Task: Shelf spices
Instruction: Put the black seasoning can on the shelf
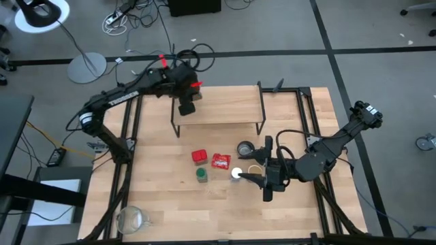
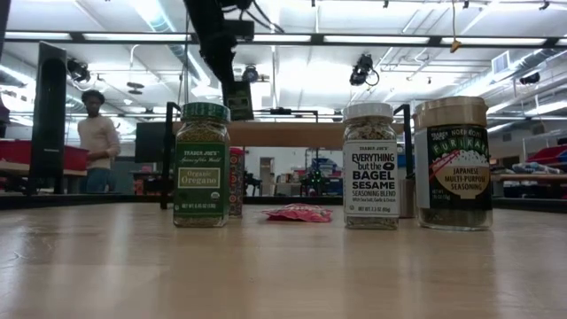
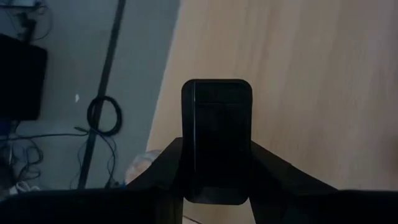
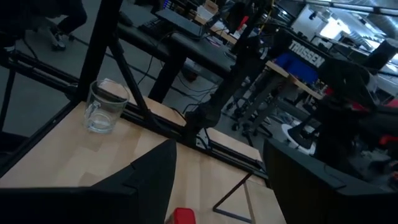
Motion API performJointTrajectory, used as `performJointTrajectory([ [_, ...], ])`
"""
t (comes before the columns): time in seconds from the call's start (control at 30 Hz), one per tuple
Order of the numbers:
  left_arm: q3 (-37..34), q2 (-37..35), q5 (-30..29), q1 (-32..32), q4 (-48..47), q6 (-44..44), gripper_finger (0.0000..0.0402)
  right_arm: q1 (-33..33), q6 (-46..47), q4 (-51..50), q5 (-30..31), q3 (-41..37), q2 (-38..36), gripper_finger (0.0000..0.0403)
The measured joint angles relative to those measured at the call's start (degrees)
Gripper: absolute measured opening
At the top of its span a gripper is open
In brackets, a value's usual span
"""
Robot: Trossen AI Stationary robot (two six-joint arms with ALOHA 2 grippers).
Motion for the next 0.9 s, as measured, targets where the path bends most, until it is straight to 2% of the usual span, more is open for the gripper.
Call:
performJointTrajectory([
  [0.1, 0.0, 1.4, 2.02, 1.38, 0.04, 2.57, 0.0121, 0.02, -0.04, -0.43, -0.02, 0.0, 0.0, 0.024],
  [0.43, 0.76, 2.9, 3.06, 5.3, 0.79, 7.5, 0.0121, -0.87, 0.5, -3.47, -0.02, 0.0, 0.0, 0.024],
  [0.7, 7.34, 3.62, 8.53, 7.09, 0.37, 9.27, 0.0121, -1.75, 1.53, -4.3, -0.02, 0.0, 0.0, 0.024],
  [0.9, 13.11, 9.68, 10.04, 7.38, -6.48, 9.46, 0.0121, -1.75, 1.53, -4.37, -0.07, 0.0, 0.0, 0.024],
])
